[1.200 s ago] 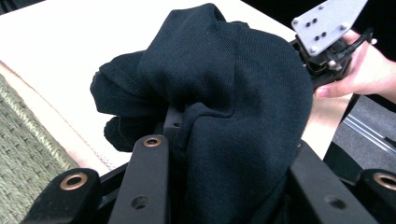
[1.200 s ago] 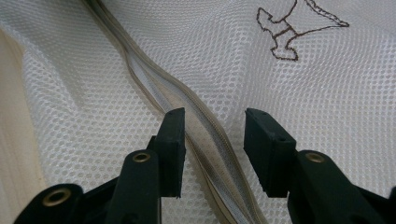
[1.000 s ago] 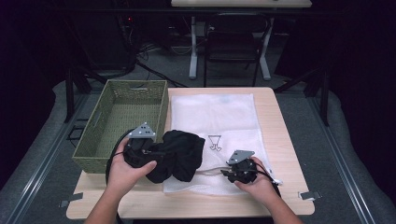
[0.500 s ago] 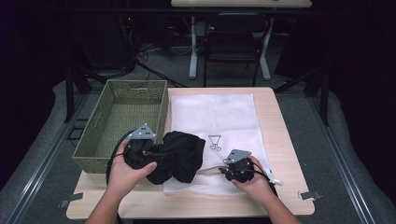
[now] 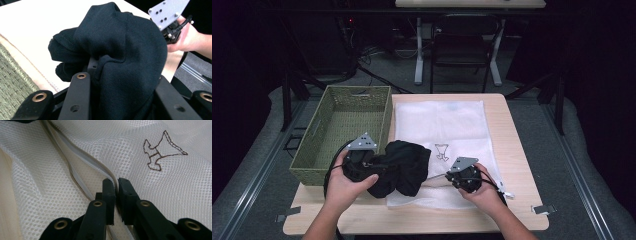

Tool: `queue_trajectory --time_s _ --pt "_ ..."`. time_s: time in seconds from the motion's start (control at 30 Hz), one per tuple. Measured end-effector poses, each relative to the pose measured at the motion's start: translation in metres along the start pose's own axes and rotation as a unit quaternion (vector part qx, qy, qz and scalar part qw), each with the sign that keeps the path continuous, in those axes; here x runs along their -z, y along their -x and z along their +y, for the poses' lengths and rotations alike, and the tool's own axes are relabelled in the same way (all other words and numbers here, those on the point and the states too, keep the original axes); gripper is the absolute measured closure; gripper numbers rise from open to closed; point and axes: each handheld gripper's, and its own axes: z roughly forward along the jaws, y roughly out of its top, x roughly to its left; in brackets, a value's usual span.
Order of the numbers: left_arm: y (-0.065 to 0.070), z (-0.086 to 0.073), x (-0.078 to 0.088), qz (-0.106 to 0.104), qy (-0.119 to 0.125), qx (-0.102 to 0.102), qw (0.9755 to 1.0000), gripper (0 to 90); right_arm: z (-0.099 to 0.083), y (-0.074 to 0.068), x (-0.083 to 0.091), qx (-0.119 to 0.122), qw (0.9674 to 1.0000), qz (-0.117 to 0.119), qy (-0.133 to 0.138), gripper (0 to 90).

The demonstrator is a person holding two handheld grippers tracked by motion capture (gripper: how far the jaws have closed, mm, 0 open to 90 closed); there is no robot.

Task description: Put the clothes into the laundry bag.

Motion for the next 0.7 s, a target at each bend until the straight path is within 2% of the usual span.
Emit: queue_trajectory --time_s 0.33,0.7 --pt "0.000 0.000 0.004 0.000 0.002 0.001 1.0000 69.3 0.020 0.008 0.005 -0.007 0.9998 0.016 -0.004 87.5" --pt "0.003 0.000 0.012 0.004 0.012 -0.001 0.9999 69.3 0.044 0.013 0.010 0.004 0.9999 0.012 -0.006 87.5"
